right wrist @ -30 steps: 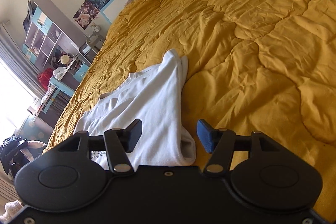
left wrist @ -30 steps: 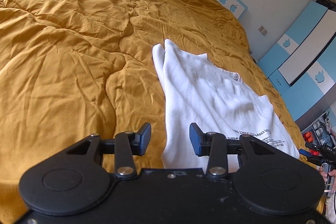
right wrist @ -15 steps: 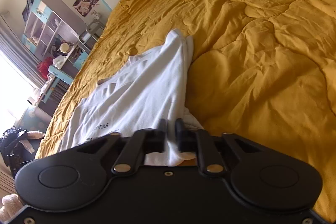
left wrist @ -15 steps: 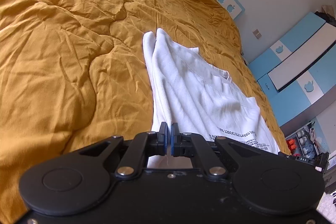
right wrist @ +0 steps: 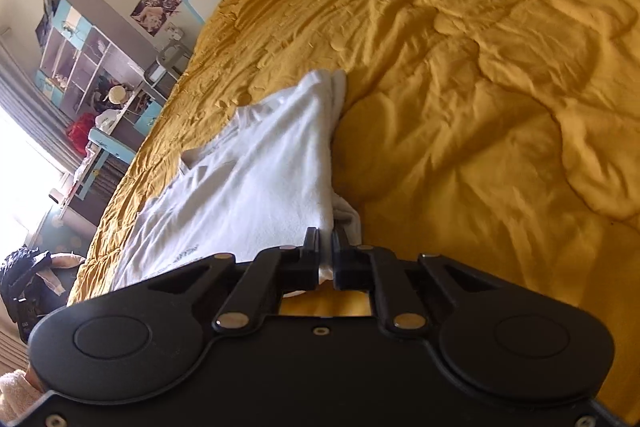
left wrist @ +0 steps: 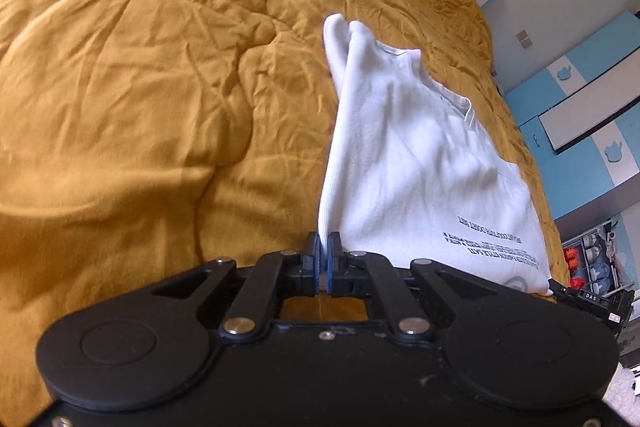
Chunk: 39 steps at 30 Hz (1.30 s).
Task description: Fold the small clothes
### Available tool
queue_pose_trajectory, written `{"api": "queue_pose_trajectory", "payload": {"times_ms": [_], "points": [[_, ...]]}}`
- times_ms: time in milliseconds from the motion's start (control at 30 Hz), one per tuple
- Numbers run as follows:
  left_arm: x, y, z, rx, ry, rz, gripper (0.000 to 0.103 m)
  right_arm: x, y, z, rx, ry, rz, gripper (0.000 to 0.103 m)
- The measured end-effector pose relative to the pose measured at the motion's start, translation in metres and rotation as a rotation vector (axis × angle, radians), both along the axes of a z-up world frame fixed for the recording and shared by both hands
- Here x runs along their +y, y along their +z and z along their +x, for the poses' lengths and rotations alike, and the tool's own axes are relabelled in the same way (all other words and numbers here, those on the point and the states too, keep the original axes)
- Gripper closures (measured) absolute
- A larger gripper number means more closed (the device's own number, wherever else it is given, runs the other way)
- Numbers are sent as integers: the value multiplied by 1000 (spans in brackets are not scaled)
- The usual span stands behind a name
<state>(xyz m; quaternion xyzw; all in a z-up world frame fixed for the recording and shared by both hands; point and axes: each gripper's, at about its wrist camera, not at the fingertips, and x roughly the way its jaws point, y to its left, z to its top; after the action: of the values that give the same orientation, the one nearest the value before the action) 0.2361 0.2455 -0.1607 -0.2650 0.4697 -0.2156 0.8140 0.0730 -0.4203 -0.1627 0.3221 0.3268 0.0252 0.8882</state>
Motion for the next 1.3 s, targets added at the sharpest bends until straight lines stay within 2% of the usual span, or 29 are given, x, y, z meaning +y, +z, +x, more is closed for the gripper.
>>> {"api": "queue_pose_trajectory", "payload": {"times_ms": [33, 100, 133, 167, 200, 233, 300, 367, 400, 500, 633, 767, 867, 933, 1000, 1067, 1100, 1133, 1233, 1300], "points": [[2, -2, 0, 1, 2, -11, 101, -1, -10, 0, 18, -6, 19, 96], [7, 1, 1, 9, 2, -37, 94, -4, -18, -3, 13, -21, 59, 96], [10, 6, 1, 3, -2, -46, 94, -5, -17, -4, 12, -16, 69, 91], [12, 12, 1, -14, 3, -35, 87, -6, -14, -5, 12, -16, 71, 86], [13, 20, 2, -38, 4, -9, 79, -6, -10, -6, 19, -18, 58, 75], [13, 31, 6, -78, -4, 15, 77, -5, -2, -6, 16, -14, 27, 68], [7, 45, 18, -149, -12, 43, 69, -4, 15, -2, -28, -3, -59, 65], [-4, 54, 41, -203, -4, 61, 68, -2, 28, 12, -72, 8, -121, 63], [-10, 55, 53, -227, -1, 67, 67, -1, 33, 23, -82, 11, -137, 60], [-32, 56, 98, -291, 50, 104, 64, 3, 42, 64, -105, 21, -168, 58], [-50, 41, 149, -262, 70, 127, 63, 7, 47, 123, -116, 12, -219, 57], [-73, 25, 176, -224, 52, 192, 61, 10, 47, 165, -103, 5, -264, 54], [-83, 18, 186, -222, 34, 213, 59, 10, 41, 188, -78, 13, -279, 54], [-85, 16, 184, -243, 17, 189, 60, 13, 33, 199, -48, 39, -290, 53], [-91, 14, 184, -256, -11, 178, 68, 16, 25, 205, -21, 50, -304, 53], [-95, 14, 181, -273, -34, 200, 98, 20, 18, 205, -17, 63, -314, 58], [-96, 16, 177, -297, -25, 202, 98, 23, 17, 204, -27, 61, -323, 75], [-94, 19, 171, -325, -14, 195, 98, 24, 17, 201, -40, 53, -338, 85], [-82, 32, 158, -398, 77, 142, 98, 20, 20, 195, -80, 7, -301, 89], [-80, 28, 164, -370, 90, 157, 98, 21, 24, 195, -109, -5, -312, 89]]}}
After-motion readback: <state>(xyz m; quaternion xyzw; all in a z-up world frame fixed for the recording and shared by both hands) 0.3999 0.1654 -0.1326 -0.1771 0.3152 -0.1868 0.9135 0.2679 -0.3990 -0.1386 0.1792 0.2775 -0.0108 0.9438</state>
